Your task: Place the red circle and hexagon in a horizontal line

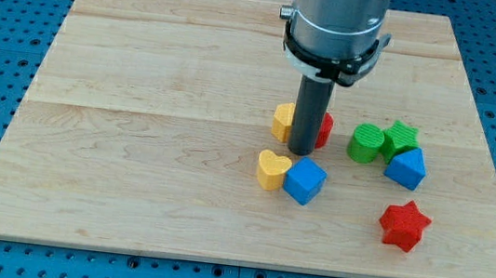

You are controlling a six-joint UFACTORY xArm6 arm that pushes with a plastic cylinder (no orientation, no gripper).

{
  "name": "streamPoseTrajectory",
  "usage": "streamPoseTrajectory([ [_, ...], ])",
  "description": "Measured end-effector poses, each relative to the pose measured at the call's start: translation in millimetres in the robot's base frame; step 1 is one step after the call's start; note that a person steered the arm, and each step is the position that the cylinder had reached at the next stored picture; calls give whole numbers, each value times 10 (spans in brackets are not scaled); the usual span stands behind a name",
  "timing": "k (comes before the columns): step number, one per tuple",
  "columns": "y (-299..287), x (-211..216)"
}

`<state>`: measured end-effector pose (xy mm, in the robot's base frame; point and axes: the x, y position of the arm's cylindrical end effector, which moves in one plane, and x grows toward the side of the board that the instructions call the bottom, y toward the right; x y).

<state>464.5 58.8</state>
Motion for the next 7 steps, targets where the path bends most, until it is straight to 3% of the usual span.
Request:
streamPoseTrajectory([
  [2, 795, -248],
  [3, 578, -580],
  [7, 486, -50],
])
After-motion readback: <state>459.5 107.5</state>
